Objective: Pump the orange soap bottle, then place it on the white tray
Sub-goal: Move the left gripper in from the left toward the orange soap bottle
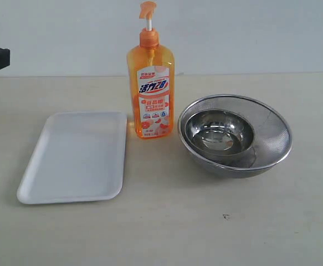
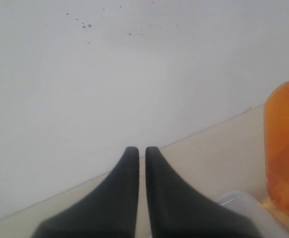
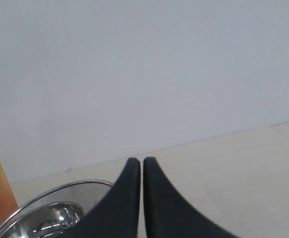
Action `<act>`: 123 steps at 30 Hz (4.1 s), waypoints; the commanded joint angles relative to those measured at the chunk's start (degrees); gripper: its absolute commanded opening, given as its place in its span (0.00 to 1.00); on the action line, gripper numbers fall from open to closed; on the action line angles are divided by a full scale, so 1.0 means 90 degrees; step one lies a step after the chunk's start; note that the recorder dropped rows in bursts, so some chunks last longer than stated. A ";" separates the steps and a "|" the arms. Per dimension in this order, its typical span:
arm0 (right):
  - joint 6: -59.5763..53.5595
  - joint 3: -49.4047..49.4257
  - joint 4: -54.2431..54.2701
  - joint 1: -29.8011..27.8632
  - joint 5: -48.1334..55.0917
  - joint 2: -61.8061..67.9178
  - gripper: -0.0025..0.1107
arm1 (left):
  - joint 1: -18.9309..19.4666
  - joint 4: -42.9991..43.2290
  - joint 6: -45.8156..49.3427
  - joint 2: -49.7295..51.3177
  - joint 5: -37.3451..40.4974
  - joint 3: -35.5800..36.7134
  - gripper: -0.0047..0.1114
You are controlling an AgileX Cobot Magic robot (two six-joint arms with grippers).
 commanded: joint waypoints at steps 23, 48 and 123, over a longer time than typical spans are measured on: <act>0.0071 -0.0006 0.0020 -0.0017 -0.0010 -0.0028 0.02 | 0.0543 0.2790 -0.2359 0.2120 -0.3089 -0.0051 0.08; 0.0032 -0.0033 0.0020 -0.0017 -0.0271 0.0508 0.02 | 0.1560 0.6482 -0.4348 0.4471 -0.5144 -0.1926 0.08; -0.3266 -0.5191 -0.0006 0.0875 0.1043 0.7326 0.02 | 0.0958 0.7186 -0.4712 0.6651 -0.6402 -0.4277 0.98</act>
